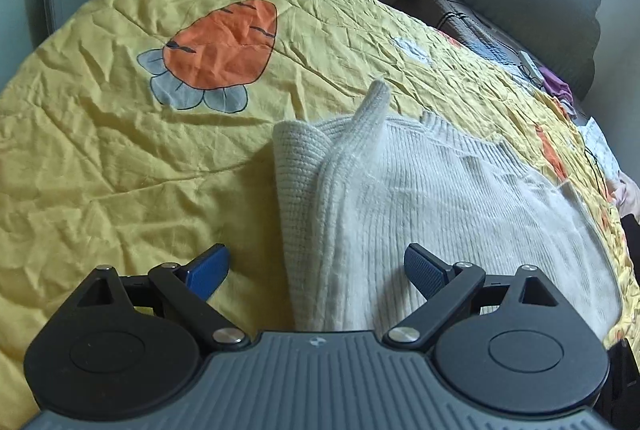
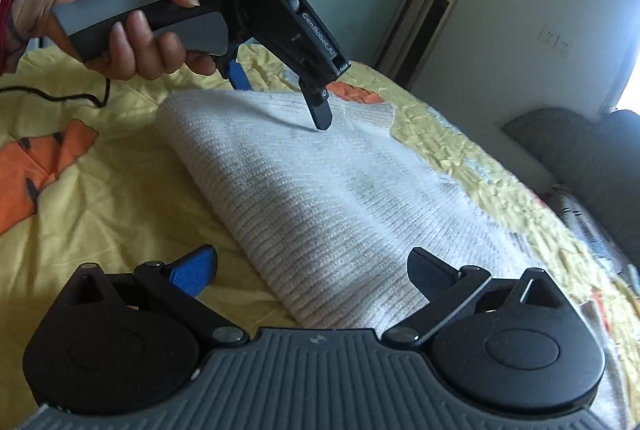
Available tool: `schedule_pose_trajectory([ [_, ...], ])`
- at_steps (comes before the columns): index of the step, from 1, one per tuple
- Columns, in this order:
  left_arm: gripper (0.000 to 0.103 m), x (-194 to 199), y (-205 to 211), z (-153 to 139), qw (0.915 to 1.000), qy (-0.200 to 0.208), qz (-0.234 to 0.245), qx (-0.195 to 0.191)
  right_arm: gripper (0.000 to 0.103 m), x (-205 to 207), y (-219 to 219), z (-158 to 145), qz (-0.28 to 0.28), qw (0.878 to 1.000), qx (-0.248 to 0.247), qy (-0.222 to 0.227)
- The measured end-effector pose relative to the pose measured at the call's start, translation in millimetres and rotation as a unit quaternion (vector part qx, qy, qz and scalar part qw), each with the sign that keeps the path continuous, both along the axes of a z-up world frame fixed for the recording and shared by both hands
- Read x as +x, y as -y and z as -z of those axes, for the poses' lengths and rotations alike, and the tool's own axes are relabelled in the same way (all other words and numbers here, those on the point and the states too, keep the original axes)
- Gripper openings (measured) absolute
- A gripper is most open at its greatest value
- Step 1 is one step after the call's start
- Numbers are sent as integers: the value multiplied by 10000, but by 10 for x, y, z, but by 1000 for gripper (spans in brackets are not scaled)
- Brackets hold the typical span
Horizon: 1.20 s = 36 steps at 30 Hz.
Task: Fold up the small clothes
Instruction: 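Close both tools on the sweater hem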
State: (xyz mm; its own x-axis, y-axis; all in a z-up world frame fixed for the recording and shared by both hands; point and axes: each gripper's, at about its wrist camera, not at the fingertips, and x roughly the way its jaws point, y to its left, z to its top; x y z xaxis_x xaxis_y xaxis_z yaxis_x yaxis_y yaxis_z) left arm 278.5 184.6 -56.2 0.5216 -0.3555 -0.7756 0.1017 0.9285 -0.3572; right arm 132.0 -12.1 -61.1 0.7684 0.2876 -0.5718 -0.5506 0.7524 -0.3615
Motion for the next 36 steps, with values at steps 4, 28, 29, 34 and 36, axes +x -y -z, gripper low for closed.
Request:
schedule_pose_trajectory([
  [4,98,115,-4,21,9996,121,-60,-250,102,60,-107,95,154,9995,-213,155],
  [28,60,416,228,77,9988,405,-84,-265,48,43,-593,371,-427,9827,-1009,1495],
  [29,51,417,191,86,9987,392,-146,-301,46,10,-613,393,-476,9807,-1089,1550],
  [34,33,410,53,130,9965,282,-428,-662,35,-116,-684,463,-640,9731,-1362,1747],
  [36,28,398,70,111,9960,247,-520,-685,32,-115,-676,465,-682,9754,-1292,1651],
])
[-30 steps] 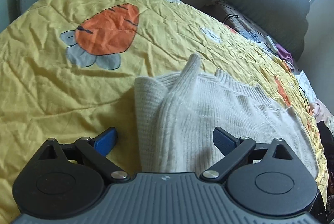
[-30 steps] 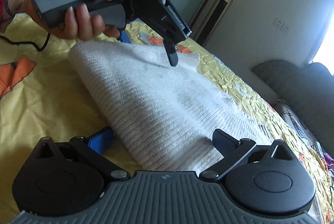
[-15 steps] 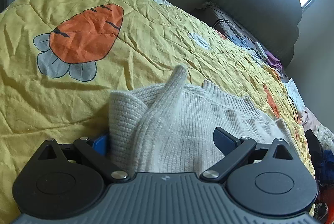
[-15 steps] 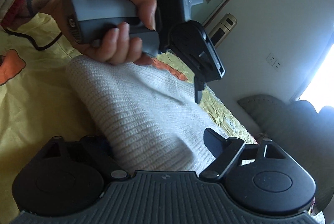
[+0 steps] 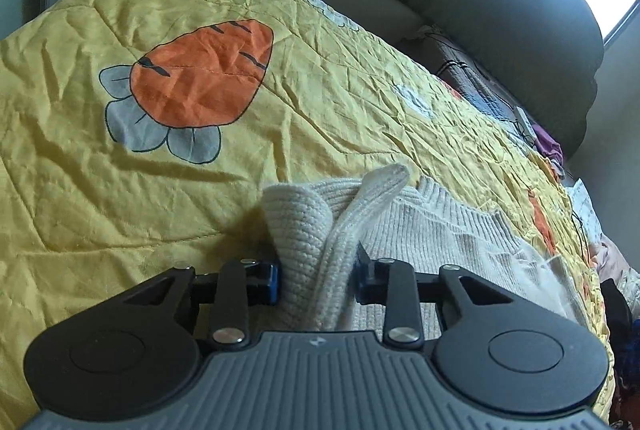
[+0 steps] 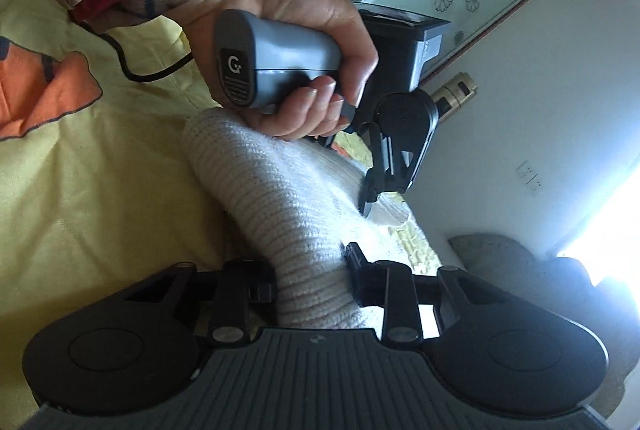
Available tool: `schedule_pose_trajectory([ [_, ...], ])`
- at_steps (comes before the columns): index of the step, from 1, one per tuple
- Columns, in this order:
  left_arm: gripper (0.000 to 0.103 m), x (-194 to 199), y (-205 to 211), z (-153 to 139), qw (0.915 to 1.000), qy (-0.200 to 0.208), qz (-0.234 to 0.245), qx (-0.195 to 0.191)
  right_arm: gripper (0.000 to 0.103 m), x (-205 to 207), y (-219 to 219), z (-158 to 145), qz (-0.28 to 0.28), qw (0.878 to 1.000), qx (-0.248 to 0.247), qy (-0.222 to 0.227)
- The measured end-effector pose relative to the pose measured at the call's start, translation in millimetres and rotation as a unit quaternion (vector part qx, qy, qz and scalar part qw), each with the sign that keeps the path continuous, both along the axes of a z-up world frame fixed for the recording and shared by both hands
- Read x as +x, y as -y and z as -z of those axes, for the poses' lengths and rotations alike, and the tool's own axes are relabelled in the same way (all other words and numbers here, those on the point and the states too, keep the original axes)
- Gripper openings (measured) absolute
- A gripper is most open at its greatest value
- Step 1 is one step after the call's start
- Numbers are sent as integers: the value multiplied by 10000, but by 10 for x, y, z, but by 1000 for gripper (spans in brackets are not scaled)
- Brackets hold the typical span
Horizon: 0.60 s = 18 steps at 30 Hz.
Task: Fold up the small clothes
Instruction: 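Close both tools on the sweater hem, then lift the hem with both tools and fold it toward the collar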
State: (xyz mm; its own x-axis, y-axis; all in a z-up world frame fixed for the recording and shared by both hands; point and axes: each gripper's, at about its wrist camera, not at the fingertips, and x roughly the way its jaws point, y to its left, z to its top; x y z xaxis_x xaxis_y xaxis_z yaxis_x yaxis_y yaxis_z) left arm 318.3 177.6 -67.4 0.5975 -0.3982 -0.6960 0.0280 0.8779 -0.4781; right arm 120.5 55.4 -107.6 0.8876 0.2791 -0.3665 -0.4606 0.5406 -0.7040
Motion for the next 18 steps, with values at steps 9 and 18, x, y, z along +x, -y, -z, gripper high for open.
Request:
schedule_pose_trajectory([
  [9,24,-97,-26,-263,9953,-113,-533,-801,19,106,466,-418,26,9794,1640,-1177],
  [18,24,-190,305,-677,9891,-185,-910,-1143,15,153,1130,-785,260,9374,3086,-1592],
])
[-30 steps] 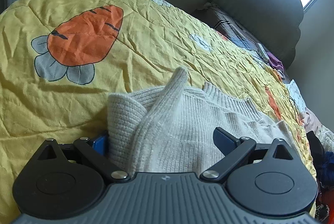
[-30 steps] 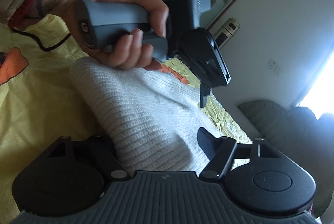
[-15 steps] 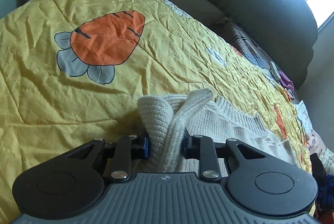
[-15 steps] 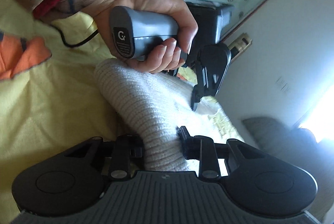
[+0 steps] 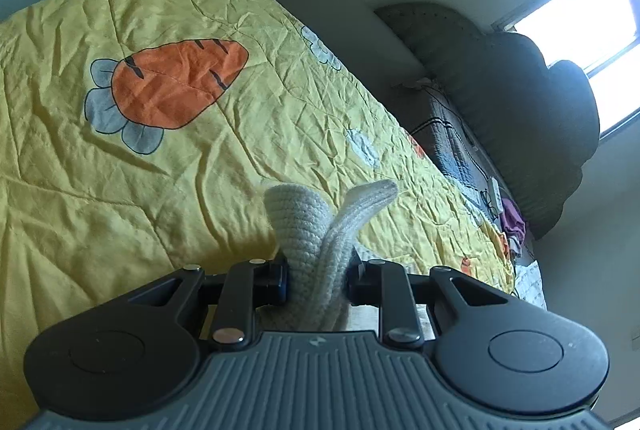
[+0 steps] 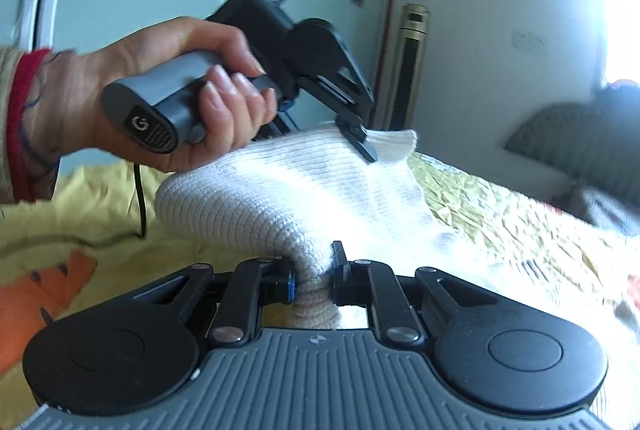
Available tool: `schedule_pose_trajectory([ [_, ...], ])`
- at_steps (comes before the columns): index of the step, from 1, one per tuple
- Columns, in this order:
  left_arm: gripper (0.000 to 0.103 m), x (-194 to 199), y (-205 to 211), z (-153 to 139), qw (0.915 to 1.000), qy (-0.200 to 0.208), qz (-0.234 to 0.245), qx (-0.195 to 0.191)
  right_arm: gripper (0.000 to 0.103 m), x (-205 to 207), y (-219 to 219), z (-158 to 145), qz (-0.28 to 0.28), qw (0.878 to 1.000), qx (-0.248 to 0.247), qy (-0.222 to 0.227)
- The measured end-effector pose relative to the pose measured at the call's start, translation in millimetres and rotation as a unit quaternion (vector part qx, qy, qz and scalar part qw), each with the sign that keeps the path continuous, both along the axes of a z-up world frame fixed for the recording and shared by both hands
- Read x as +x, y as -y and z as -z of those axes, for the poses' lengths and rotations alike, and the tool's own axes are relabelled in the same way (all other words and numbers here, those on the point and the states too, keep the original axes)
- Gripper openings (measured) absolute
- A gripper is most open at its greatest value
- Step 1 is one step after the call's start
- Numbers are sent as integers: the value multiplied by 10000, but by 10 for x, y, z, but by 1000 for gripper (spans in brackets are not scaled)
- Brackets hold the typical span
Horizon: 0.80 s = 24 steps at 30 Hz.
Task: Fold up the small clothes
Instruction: 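Lift the hem with both tools and fold it toward the collar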
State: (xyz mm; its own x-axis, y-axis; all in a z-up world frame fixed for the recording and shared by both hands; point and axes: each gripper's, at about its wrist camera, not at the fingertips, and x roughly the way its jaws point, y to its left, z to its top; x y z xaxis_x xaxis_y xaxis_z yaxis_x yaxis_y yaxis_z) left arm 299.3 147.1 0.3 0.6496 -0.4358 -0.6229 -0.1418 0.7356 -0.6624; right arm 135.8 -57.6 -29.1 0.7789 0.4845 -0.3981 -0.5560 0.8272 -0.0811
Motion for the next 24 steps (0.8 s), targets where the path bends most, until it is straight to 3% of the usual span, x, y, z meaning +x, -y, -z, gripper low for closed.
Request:
schedule_pose_trajectory([
  [7,24,-49,317,-172,9990,-107,-250,-341,15,-31,521,-69,190,9970,703,-247],
  [16,24,-43,839,-370,9985,-107,-350,-405,14,26,1130,38,440,9843,1556,-703],
  [24,24,0,1429,-514,9991,-44,-161,-397,14,42,1571,46,634,9700,2146,-948],
])
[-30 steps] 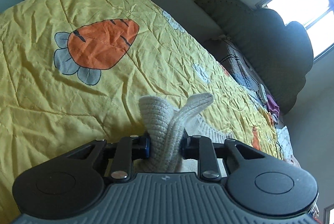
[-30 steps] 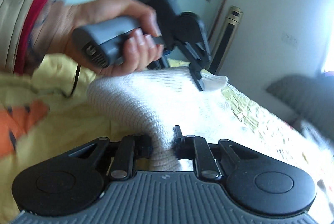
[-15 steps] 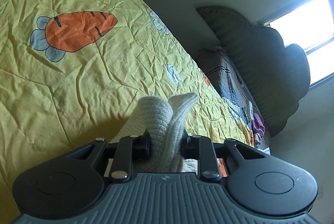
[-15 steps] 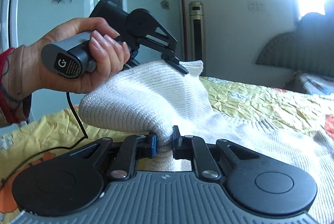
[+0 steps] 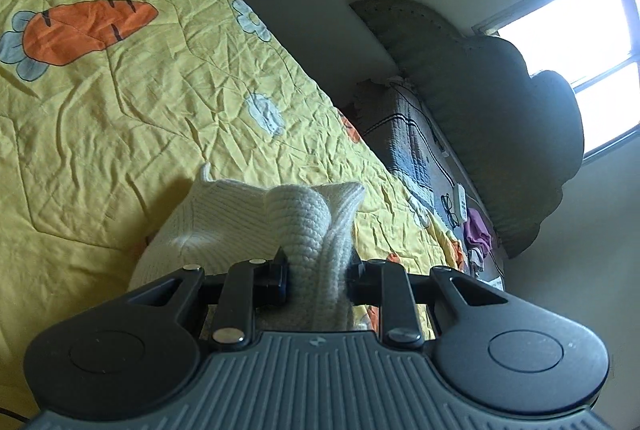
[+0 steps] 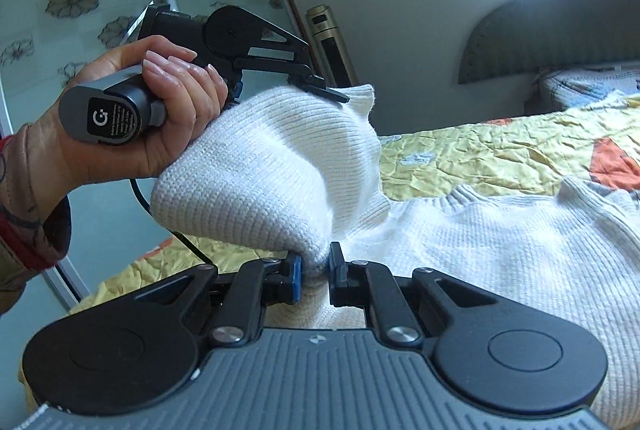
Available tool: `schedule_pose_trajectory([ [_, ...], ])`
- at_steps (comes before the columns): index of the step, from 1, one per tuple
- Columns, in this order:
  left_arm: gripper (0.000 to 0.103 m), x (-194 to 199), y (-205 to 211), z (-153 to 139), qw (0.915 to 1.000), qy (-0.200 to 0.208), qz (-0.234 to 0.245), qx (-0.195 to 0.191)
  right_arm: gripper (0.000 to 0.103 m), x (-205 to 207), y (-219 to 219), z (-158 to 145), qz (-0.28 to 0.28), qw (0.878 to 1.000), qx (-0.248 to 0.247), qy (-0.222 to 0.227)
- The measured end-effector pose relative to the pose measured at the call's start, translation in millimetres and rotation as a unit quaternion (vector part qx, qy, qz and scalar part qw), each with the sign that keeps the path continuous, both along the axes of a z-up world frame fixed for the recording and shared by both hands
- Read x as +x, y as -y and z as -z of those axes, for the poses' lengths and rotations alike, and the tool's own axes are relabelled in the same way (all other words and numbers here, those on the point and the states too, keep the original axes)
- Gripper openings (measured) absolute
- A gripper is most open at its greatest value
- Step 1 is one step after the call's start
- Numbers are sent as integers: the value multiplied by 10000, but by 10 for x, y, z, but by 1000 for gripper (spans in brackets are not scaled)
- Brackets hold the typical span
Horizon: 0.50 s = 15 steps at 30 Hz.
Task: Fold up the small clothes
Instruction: 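Lift the hem with both tools and fold it toward the collar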
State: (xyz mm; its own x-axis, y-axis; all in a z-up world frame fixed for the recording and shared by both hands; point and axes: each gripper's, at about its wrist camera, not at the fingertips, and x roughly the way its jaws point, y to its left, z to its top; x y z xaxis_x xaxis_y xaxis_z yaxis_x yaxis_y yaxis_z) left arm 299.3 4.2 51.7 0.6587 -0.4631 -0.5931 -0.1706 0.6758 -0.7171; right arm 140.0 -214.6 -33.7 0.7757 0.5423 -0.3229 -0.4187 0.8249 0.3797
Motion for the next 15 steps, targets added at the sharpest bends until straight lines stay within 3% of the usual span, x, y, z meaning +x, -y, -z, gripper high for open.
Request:
schedule_pose_trajectory([
  [15,24,81,1246,150,9983,-182,547,95,15,-88,932,214,635,9901,1088,-623],
])
